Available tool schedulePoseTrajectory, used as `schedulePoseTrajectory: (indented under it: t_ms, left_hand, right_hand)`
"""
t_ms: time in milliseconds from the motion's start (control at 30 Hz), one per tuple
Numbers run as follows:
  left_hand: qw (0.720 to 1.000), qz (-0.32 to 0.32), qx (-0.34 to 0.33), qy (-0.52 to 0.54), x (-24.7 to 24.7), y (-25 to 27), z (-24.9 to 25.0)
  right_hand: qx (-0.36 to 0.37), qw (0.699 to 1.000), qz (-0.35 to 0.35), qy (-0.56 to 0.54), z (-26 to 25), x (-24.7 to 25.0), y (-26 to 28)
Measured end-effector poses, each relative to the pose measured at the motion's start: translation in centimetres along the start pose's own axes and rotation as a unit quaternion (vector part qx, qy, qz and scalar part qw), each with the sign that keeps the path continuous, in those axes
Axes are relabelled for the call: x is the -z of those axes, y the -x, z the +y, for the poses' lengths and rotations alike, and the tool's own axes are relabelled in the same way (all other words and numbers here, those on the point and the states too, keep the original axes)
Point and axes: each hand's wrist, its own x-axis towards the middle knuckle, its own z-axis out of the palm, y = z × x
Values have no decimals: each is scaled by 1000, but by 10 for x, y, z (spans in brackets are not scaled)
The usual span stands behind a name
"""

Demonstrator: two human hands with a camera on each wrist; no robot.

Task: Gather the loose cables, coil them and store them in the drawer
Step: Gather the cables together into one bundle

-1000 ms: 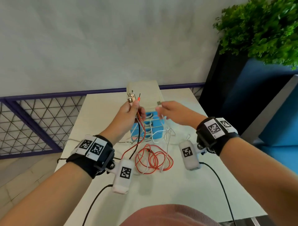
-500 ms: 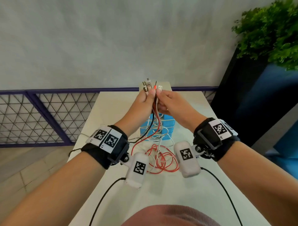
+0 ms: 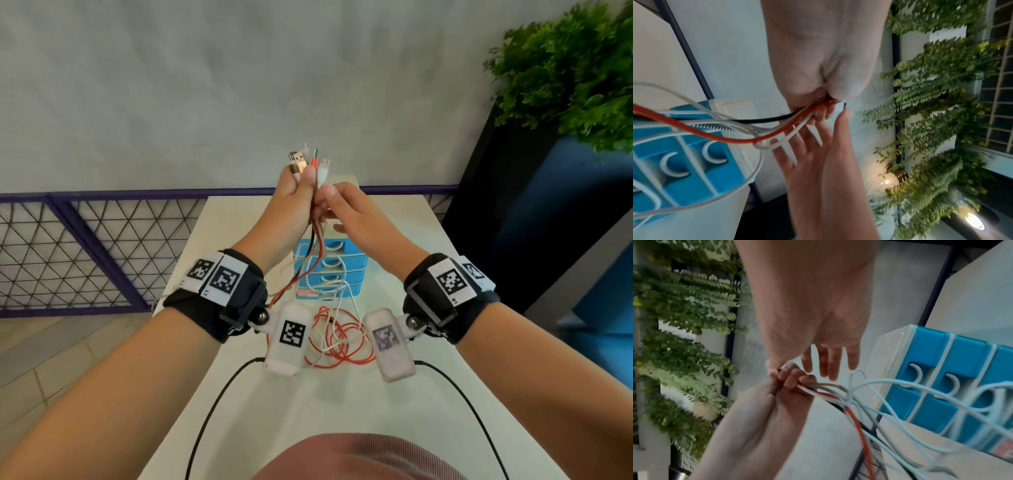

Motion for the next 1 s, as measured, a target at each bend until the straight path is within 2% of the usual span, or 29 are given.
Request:
schedulePoseTrajectory:
  t_ms: [67,167,233,333,433,533,667,767,900,1000]
  left_hand:
    - [999,-12,-3,39,5,-2,6]
    - [997,-12,2,71,11,-4,9]
    - [998,-1,-5,61,13,-5,8]
    - [997,37,-25,70,21,-8,11]
    - [991,78,-44,95,39,-12,22]
    - [988,99,-61,106,57,-16,33]
    - [988,104,-81,83,68,-16,42]
    - [988,102,-81,80,70,-17,43]
    - [992,83,-64,68,65,-13,35]
    - [995,73,-60,35,61,-10,27]
  right_hand:
    - [9,999,22,37,12,1,6]
    - [-22,990,-90,107,33,0,16]
    - [0,981,-129,146,44,-1,21]
    - [19,980,-102,172,55,5,21]
    - [-17,975,-72,208,74,19,24]
    - [-92,966,-50,234,108,35,31]
    - [-213,936,-44,276,148,52,42]
    - [-314,920,-31,232,165,61,53]
    - [-331,931,-10,156,161,60,48]
    - [-350,931,71,80,145,58,27]
